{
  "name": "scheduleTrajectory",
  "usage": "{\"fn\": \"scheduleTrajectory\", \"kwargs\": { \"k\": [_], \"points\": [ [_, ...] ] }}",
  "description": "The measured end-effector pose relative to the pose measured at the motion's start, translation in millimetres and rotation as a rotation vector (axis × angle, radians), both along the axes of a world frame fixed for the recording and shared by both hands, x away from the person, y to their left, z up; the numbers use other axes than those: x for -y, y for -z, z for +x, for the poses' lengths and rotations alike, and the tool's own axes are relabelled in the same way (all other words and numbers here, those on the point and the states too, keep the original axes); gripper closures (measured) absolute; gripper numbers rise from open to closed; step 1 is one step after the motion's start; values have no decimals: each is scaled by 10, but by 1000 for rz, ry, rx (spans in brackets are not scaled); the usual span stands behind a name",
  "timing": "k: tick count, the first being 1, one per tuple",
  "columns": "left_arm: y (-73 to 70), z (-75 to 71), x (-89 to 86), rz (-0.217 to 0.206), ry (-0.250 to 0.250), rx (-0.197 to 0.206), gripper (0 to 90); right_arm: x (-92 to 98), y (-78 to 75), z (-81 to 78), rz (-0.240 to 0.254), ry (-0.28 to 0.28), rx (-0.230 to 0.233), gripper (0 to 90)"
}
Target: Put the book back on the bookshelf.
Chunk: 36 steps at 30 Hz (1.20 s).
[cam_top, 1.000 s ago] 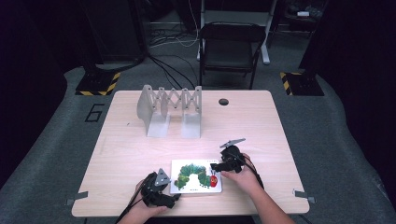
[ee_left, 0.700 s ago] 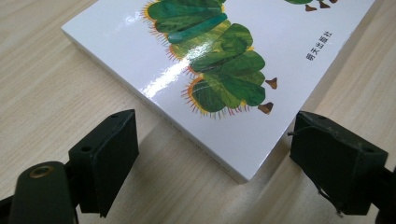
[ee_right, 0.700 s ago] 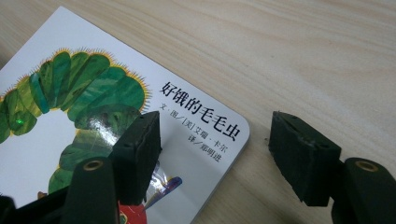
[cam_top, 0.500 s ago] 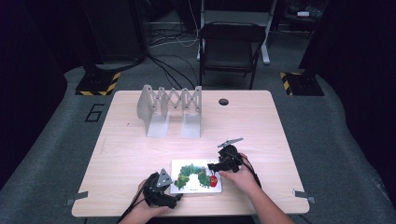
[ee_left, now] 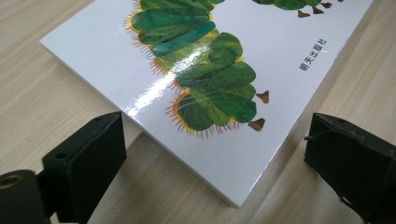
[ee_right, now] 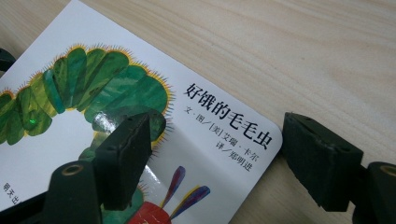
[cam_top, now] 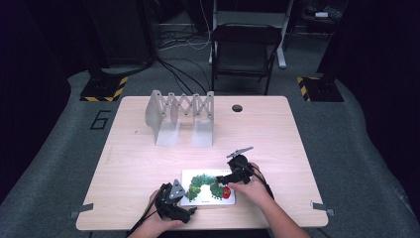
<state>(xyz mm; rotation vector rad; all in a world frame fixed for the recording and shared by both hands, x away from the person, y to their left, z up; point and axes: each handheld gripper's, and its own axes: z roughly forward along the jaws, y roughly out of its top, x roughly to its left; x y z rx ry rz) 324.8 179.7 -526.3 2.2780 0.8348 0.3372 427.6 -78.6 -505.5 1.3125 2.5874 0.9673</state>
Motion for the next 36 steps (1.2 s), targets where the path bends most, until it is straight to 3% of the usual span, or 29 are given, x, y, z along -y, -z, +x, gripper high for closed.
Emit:
{"fn": "scheduleTrajectory", "kwargs": {
  "k": [8, 12, 14, 17, 22, 28, 36],
  "points": [
    [11, 28, 29, 5, -4, 3, 0, -4, -23, 35, 34, 26, -80, 176],
    [18, 69, 28, -10, -13, 3, 3, -33, -46, 68, 5, 28, -102, 210],
    [10, 85, 29, 5, -8, 1, 0, -35, -57, 88, 1, 37, -114, 236],
    [9, 117, 22, 4, 3, 0, 0, -42, -70, 112, 0, 77, -130, 267],
    [7, 124, 29, 6, -1, -5, 0, -49, -73, 94, -41, 70, -93, 315],
    [19, 89, 35, -6, -14, 6, 0, -59, -63, 74, -38, 79, -77, 309],
    [11, 61, 43, 2, -17, 1, 0, -44, -69, 82, -22, 81, -100, 300]
  ]
}}
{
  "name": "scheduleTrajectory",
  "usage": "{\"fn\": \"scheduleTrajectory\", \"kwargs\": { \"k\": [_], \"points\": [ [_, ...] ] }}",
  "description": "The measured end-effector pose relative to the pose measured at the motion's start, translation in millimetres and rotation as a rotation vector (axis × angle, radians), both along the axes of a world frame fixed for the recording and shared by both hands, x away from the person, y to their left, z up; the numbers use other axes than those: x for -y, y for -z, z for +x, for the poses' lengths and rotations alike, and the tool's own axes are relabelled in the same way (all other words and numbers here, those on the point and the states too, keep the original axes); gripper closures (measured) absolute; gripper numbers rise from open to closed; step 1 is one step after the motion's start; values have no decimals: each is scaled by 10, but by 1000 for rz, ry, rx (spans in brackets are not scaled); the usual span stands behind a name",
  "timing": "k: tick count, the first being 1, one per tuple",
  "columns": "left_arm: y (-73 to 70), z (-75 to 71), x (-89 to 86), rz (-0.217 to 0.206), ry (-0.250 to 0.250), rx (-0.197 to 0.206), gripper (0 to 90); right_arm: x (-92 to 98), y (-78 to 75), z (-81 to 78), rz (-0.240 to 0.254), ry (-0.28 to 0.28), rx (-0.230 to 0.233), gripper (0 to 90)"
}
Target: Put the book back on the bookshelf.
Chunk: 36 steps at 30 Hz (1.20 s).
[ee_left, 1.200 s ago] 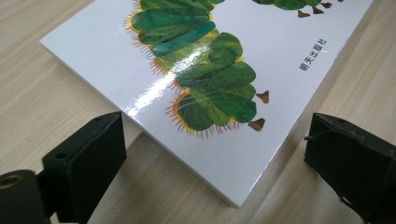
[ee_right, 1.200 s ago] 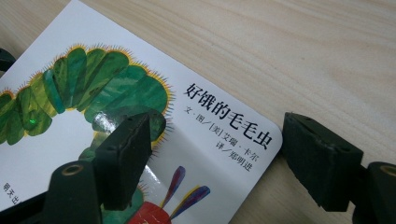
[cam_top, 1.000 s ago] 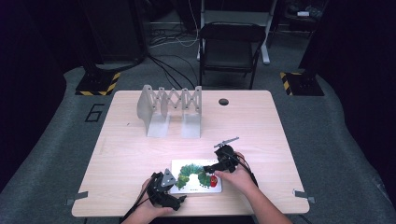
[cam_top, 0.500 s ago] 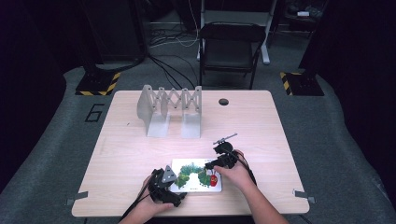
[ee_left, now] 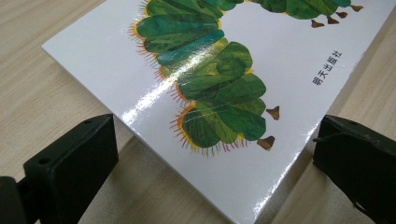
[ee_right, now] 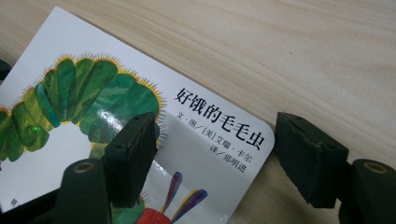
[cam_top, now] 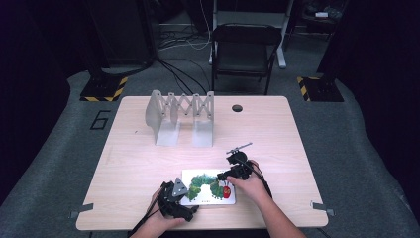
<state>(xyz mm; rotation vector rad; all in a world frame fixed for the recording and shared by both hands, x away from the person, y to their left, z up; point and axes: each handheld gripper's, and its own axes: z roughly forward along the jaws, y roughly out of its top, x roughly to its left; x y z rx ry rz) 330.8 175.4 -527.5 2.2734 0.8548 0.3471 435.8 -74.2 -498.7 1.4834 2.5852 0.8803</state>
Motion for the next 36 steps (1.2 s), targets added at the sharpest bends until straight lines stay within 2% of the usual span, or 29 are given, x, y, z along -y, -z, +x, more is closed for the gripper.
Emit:
{"fn": "scheduleTrajectory", "kwargs": {
  "k": [1, 5, 13, 14, 17, 19, 26, 32, 36],
  "points": [
    [5, -1, 3, -3, -4, 6, 0, 8, 7, 5, 4, -4, 7, 298],
    [4, -1, 3, -3, -1, 5, 0, 12, -10, -6, 10, 10, -24, 291],
    [2, -6, 4, -8, -1, -6, 0, 36, -53, -8, 28, 3, -15, 289],
    [-4, -7, 0, 4, 1, -6, 0, 40, -51, -4, 30, 0, -13, 288],
    [-1, -12, 8, 6, -9, 1, 0, 36, -52, -3, 33, 9, -25, 288],
    [7, -12, 15, -8, -14, 3, 0, 36, -58, -3, 38, 13, -31, 287],
    [-16, -5, 22, 13, -5, -16, 0, 54, -58, 9, 45, 2, -23, 292],
    [-46, -23, -16, 29, 12, -46, 5, 77, -34, 20, 48, 12, -42, 316],
    [-49, -71, -27, 44, 27, -47, 5, 90, -23, 14, 38, 16, -54, 314]
  ]
}}
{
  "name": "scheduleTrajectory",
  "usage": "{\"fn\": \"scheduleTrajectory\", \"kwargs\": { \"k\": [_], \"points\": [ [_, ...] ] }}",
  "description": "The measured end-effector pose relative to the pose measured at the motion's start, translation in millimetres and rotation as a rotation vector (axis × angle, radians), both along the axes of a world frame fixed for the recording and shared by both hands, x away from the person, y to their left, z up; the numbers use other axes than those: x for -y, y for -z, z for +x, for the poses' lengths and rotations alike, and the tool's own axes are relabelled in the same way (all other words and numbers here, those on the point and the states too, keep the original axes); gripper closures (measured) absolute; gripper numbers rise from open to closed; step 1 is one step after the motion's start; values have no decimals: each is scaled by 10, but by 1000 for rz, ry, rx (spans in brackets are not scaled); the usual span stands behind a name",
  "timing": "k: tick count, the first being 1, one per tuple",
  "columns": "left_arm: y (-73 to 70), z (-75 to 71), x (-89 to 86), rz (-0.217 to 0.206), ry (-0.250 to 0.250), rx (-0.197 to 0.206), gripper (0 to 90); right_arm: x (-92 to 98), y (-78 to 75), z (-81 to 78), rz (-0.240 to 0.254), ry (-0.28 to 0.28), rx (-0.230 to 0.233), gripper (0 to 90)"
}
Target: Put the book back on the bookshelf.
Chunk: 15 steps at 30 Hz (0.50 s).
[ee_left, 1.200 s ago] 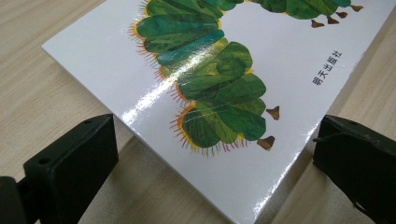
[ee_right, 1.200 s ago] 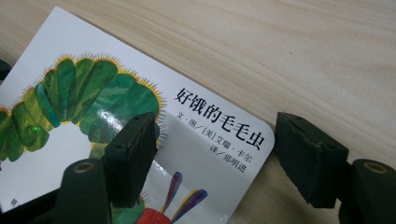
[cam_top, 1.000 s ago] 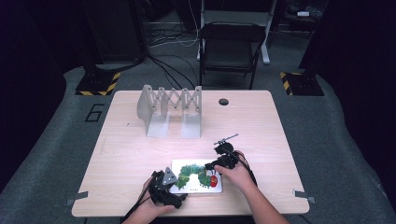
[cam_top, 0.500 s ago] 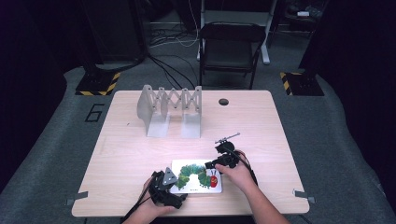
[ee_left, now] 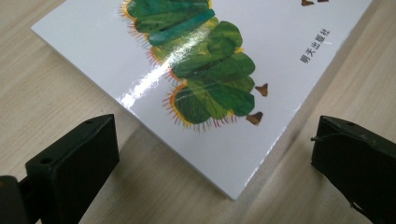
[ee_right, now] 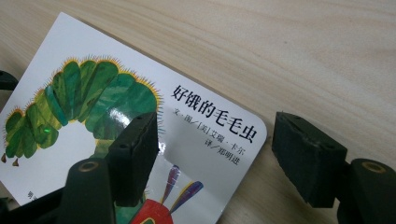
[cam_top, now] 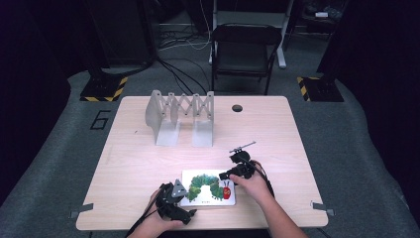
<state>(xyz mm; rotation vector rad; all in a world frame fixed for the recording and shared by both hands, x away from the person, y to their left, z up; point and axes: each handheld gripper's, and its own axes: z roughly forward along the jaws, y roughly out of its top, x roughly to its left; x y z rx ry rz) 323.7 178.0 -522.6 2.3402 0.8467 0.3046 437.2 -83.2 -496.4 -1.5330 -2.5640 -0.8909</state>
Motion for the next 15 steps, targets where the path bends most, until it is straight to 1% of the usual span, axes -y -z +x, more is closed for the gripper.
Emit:
{"fn": "scheduleTrajectory", "kwargs": {
  "k": [1, 2, 3, 4, 5, 6, 7, 8, 9, 10, 11, 13, 14, 15],
  "points": [
    [0, -15, 3, -2, -4, 0, 6, -3, 6, -4, 10, 7, 1, 314],
    [-8, -21, 0, 6, 4, -3, 12, 3, 2, -3, 6, 0, -5, 314],
    [-15, -38, 6, 4, -1, -2, 40, 0, 6, -5, 18, 2, -10, 312],
    [-15, -44, 6, -4, 13, -2, 40, 0, 6, -5, 18, 2, -10, 312],
    [-17, -60, 14, 2, 10, 1, 46, -12, 14, -10, 23, 6, -3, 305],
    [-12, -67, 19, -2, 0, 6, 46, -12, 14, -10, 23, 6, -3, 305],
    [-4, -78, 31, -8, -11, 7, 43, -9, 8, -10, 13, -1, -6, 302],
    [1, -82, 38, -12, -17, 8, 36, -19, 7, -14, 15, 5, -8, 298],
    [3, -85, 44, -13, -21, 9, 31, -19, 9, -10, 12, -3, -2, 298],
    [1, -84, 45, -13, -17, 4, 27, -28, 14, -16, 18, 9, 1, 297],
    [6, -86, 50, -15, -21, 8, 23, -28, 6, -17, 10, 8, -6, 296],
    [8, -87, 60, -14, -32, 13, 19, -28, 10, -12, 9, 2, 2, 292],
    [11, -91, 74, -12, -47, 15, 17, -29, 9, -13, 9, 3, 0, 292],
    [14, -97, 99, -16, -60, 7, 9, -32, 10, -13, 9, 5, 2, 292]
  ]
}}
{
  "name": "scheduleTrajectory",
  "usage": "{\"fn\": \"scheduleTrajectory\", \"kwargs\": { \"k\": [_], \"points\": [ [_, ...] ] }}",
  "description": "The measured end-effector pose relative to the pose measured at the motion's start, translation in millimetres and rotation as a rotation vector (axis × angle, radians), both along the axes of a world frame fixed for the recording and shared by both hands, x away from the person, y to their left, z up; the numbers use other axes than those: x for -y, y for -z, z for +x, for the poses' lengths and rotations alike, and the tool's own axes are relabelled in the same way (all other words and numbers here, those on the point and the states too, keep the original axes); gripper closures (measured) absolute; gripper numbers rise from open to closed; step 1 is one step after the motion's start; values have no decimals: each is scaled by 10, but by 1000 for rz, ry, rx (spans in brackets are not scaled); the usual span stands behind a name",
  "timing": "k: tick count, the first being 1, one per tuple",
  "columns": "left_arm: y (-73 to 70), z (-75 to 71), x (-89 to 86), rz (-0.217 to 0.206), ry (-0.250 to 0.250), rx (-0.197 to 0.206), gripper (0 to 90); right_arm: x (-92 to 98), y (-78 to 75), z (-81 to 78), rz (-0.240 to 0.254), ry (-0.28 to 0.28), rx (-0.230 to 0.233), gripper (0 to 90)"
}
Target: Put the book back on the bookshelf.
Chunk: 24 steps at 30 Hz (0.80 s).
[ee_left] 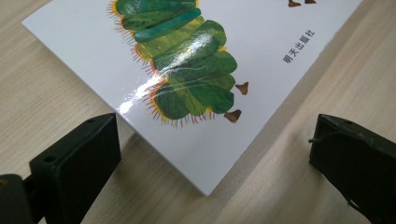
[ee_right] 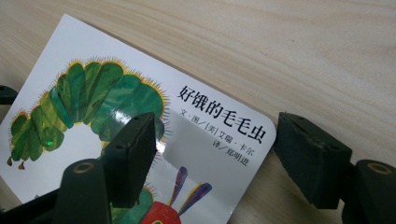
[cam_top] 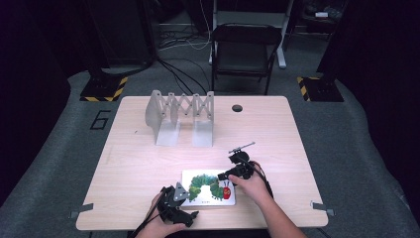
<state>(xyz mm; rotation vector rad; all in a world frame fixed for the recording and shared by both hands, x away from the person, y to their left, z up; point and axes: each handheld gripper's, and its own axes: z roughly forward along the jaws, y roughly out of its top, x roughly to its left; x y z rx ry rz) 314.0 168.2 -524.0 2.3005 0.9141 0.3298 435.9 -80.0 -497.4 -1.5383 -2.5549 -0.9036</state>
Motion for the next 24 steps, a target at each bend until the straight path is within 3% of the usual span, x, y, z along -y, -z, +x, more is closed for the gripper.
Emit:
{"fn": "scheduleTrajectory", "kwargs": {
  "k": [2, 8, 24],
  "points": [
    [9, -14, 30, -1, -37, 14, 0, -8, -1, -7, -1, 8, -1, 291],
    [11, -23, 62, -1, -76, 24, 0, -15, -14, -19, -8, 11, -6, 291],
    [17, -32, 89, -4, -106, 31, 0, -42, -60, -19, -26, 18, -19, 292]
  ]
}}
